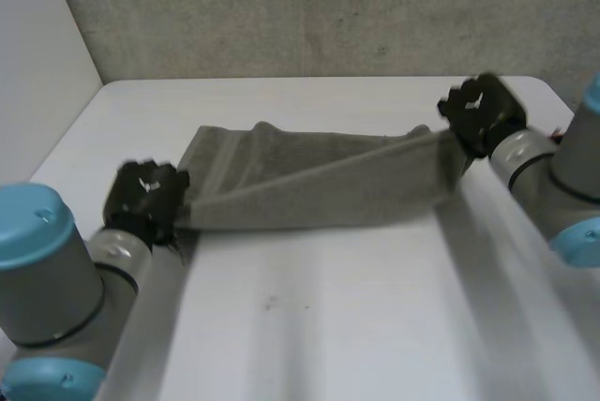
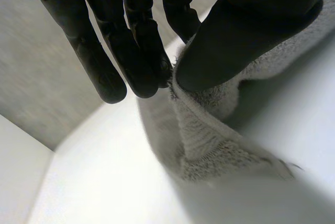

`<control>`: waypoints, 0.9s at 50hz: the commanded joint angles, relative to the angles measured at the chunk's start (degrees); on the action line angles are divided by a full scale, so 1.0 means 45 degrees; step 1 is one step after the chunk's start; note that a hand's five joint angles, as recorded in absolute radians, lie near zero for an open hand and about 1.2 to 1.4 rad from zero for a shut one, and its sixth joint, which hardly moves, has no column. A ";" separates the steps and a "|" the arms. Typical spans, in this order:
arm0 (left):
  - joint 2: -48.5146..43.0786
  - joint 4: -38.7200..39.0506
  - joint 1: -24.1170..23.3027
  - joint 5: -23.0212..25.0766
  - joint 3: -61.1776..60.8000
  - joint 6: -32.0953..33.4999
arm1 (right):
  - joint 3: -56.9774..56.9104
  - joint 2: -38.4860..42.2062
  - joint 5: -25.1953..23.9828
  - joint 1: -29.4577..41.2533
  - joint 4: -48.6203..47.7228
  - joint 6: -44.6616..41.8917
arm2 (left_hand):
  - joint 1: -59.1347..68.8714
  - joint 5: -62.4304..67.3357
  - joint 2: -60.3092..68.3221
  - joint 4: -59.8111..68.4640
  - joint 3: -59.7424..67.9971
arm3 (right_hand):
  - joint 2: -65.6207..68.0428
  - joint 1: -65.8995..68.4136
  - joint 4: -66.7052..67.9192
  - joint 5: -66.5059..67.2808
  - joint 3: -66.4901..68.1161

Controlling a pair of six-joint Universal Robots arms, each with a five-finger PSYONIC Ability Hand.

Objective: Fold the towel.

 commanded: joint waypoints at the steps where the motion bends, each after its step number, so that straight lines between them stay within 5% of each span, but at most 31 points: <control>1: 0.2004 -0.0231 0.0524 0.0056 0.2051 -0.0017 | -0.1398 -0.3121 0.0055 -0.0121 0.2329 0.2038 | 0.2475 0.2310 0.2268 0.2270 0.2280 | 0.2792 0.5327 0.2610 0.3222 0.2708; 10: 0.4015 -0.1906 0.0895 0.0738 0.6166 -0.0075 | -0.5032 -0.4669 0.0016 -0.1096 0.7291 0.2159 | 0.2475 0.2310 0.2268 0.2270 0.2280 | 0.2792 0.5327 0.2610 0.3222 0.2708; 17: 0.3859 -0.4586 0.0953 0.1286 0.7696 -0.0075 | -0.5527 -0.4729 -0.0160 -0.1195 0.8741 0.2081 | 0.2475 0.2310 0.2268 0.2270 0.2280 | 0.2792 0.5327 0.2610 0.3222 0.2708; 27: 0.0272 -0.7903 0.1441 0.1813 0.7851 0.0061 | -0.4314 -0.2854 0.0035 -0.1059 0.9545 0.0323 | 0.2475 0.2310 0.2268 0.2270 0.2280 | 0.2792 0.5327 0.2610 0.3222 0.2708; 38: -0.3482 -0.8318 0.1637 0.1833 1.0968 0.0939 | -0.6580 0.0916 0.1402 -0.0121 0.8588 -0.0127 | 0.2475 0.2310 0.2268 0.2270 0.2280 | 0.2792 0.5327 0.2610 0.3222 0.2708; 43: -0.3953 -0.6626 0.1617 0.1833 1.4305 0.0707 | -0.9392 0.1756 0.2183 0.0016 0.5697 0.0030 | 0.2475 0.2310 0.2268 0.2270 0.2280 | 0.2792 0.5327 0.2610 0.3222 0.2708; 45: -0.3934 -0.5399 0.1579 0.1833 1.5341 0.0377 | -1.0366 0.1582 0.2689 0.0190 0.2258 0.0379 | 0.2475 0.2310 0.2268 0.2270 0.2280 | 0.2792 0.5327 0.2610 0.3222 0.2708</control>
